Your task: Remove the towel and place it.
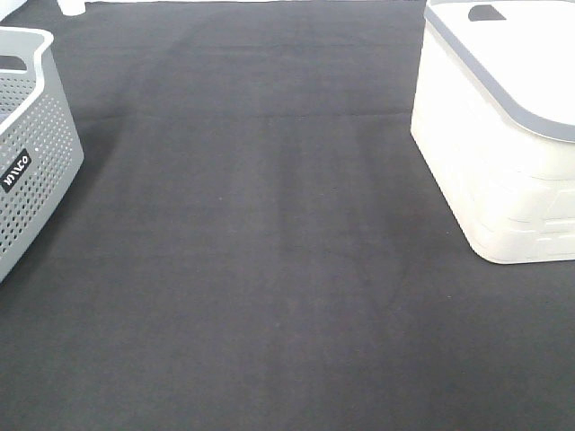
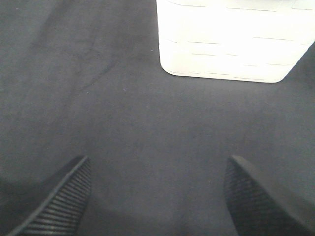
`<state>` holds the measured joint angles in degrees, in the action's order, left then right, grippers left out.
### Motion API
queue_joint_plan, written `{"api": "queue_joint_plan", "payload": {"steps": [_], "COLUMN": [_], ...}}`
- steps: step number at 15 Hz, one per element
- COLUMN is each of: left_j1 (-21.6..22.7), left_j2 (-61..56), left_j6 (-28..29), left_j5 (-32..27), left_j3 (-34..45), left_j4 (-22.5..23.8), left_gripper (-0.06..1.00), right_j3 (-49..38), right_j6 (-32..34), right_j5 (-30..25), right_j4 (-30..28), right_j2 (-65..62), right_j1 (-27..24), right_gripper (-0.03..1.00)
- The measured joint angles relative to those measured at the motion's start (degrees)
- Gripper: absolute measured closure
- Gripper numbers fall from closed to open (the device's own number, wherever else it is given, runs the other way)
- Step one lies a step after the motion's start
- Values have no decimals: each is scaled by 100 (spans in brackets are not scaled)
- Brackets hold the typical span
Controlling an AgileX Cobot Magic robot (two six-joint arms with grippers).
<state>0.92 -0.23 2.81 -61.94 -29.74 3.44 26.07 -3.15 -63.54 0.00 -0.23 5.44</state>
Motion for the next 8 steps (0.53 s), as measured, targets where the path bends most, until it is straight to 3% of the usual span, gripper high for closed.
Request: {"api": "queue_joint_plan", "payload": {"steps": [8], "left_j1": [0], "left_j2": [0], "left_j6": [0], "left_j5": [0], "left_j3": [0], "left_j4": [0], "left_gripper": [-4], "right_j3": [0], "right_j6": [0], "right_j5": [0], "right_j4": [0], "right_j2": [0], "right_j1": [0], "right_gripper": [24]}}
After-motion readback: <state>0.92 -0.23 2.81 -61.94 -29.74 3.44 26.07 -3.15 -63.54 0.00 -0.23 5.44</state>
